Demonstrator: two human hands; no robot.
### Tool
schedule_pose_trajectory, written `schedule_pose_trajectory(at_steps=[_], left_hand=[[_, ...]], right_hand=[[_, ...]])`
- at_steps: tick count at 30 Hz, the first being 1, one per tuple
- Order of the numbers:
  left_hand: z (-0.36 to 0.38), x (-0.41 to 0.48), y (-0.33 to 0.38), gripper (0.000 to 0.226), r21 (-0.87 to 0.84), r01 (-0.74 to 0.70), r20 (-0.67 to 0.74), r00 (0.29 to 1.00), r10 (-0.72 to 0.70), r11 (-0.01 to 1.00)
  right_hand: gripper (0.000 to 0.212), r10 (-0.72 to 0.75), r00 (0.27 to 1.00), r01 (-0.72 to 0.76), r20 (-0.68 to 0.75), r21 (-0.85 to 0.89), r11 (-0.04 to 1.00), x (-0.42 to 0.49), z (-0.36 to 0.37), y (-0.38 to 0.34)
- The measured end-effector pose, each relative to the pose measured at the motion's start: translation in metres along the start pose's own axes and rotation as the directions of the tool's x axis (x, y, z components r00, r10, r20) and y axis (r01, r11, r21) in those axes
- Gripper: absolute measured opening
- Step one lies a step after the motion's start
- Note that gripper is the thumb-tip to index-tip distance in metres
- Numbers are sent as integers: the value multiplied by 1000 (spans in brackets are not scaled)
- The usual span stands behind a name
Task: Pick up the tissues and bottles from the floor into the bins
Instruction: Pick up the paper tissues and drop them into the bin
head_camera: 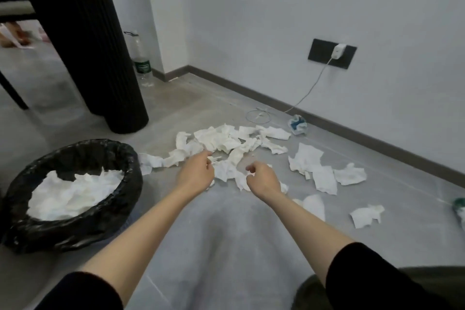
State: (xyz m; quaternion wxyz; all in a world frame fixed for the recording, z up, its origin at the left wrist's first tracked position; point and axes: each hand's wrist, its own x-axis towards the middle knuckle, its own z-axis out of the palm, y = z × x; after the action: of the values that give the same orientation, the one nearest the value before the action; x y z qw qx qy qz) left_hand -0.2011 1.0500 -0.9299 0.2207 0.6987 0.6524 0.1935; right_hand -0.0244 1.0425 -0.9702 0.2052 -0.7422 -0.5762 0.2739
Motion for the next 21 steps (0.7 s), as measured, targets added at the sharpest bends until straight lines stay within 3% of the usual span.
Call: schedule_pose_trajectory(at_steps=[6, 14, 21], left_hand=[[47, 6, 12, 43, -51, -51, 118, 991, 57, 997], [110, 13, 32, 41, -137, -21, 250, 967, 55, 990], [151, 15, 30, 41, -184, 8, 345, 937, 57, 983]], right_hand=[[35, 182, 983, -183, -28, -9, 983, 3, 4, 67], [44, 388, 921, -387, 25, -53, 921, 7, 11, 135], [53, 455, 880, -436, 138, -147, 888, 7, 23, 181]])
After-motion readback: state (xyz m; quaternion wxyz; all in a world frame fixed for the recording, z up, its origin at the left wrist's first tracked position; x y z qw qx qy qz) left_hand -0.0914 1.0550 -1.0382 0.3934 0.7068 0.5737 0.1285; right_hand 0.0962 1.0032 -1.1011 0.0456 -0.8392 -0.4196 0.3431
